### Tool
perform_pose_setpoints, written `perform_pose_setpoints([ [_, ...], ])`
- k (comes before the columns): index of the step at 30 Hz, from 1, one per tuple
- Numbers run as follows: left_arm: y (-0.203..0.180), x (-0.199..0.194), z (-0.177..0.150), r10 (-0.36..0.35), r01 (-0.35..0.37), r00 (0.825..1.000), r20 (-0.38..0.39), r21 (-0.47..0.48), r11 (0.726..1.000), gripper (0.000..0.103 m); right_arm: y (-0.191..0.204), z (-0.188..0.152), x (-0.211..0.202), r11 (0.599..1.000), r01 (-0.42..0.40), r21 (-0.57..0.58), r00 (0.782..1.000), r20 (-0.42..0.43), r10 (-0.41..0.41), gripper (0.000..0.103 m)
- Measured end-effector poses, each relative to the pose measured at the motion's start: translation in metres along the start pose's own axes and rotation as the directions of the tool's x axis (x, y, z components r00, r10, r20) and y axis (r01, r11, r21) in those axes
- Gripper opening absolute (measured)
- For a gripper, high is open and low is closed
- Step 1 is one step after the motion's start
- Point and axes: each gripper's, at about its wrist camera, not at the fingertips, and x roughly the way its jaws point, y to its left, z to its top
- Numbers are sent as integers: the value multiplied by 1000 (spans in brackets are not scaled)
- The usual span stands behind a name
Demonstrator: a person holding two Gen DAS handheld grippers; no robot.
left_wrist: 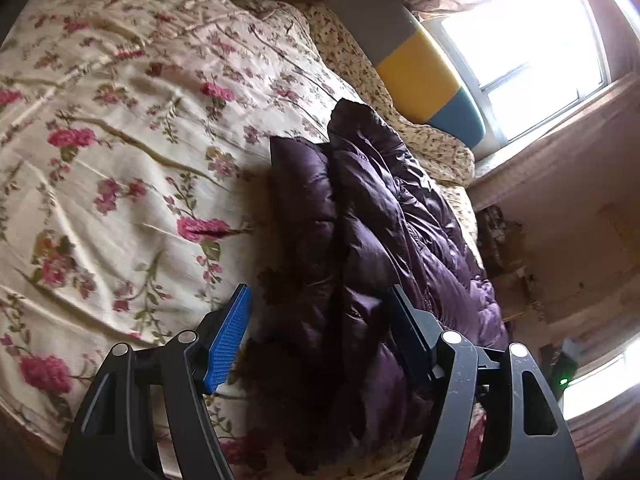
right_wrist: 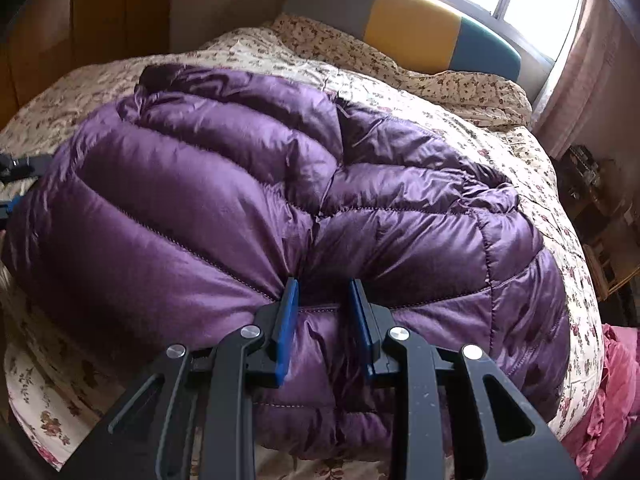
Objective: Fold large clothes
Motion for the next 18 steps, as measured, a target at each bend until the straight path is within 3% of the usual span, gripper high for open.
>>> perform_pose_setpoints([
  [9,7,11,4,-123,121,992,-22,-67,990,69,0,-4,11,1000,-6,-2,1000,-11,6,26],
  [11,3,17,2,-168,165,984,-53,-61,984,57,-2,-5,12,1000,-12,7,1000,-10,12,26],
  [16,-10,21,-4,-202,200,976,-84,-25,979,30,-3,-9,14,1000,-15,9,1000,-5,15,26],
  [18,-18,15,-3,-207,208,975,-75,5,978,24,-3,-10,15,1000,-11,4,1000,-3,11,26],
])
